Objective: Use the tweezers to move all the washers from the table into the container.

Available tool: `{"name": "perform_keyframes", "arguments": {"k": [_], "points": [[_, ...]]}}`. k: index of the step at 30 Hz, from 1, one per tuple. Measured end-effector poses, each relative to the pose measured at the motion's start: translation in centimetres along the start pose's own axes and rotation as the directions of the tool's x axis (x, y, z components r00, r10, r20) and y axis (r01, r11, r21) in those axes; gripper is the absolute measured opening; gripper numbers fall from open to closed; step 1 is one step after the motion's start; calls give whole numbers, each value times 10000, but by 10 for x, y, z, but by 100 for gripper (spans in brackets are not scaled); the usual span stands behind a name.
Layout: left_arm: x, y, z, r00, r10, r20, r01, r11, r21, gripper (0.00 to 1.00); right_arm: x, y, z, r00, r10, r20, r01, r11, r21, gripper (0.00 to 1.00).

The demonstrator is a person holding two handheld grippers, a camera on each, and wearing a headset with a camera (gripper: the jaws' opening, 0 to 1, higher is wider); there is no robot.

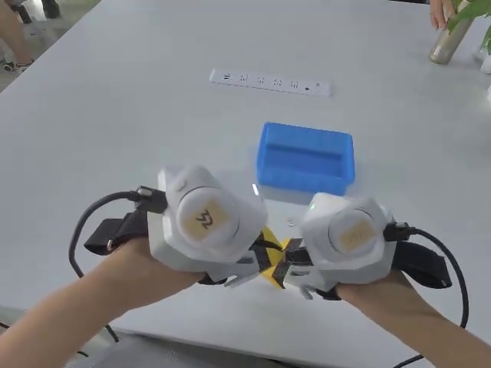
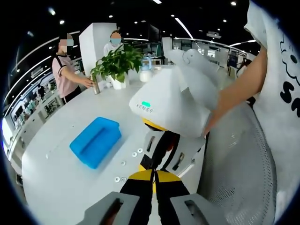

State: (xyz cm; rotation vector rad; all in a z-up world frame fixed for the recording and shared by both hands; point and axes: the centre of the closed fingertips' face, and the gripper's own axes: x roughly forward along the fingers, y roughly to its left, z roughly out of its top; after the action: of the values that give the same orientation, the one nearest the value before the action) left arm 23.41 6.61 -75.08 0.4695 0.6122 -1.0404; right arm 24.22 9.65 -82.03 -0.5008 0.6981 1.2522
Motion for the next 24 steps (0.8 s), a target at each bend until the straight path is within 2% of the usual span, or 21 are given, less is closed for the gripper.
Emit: {"name": "perform_keyframes", "arguments": {"k": [5,8,14,17,20,24], "points": [[1,1,1,9999,116,22,-116,9999,-103,0,-2,1,-2,9992,-320,-239,302,9967,-748,4],[3,1,4,9994,308,187,-305,9994,-160,0,-3,0,-2,9988,-409,-281,386,9962,-784,4],[5,2,5,9979,580,275,-575,9982,-186,0,-8,-2,-2,9981,-518,-344,487,9951,-866,3],[0,5,11,9946,797,660,-765,9959,-489,6,-13,-3,1,9981,-541,-287,514,9950,-858,3],[-8,9,14,9900,1009,988,-896,9896,-1126,12,-16,-4,3,9983,-531,-243,512,9959,-747,3],[-19,14,14,9820,1384,1283,-1174,9803,-1586,29,-19,-3,6,9985,-510,-175,499,9970,-591,4]]}}
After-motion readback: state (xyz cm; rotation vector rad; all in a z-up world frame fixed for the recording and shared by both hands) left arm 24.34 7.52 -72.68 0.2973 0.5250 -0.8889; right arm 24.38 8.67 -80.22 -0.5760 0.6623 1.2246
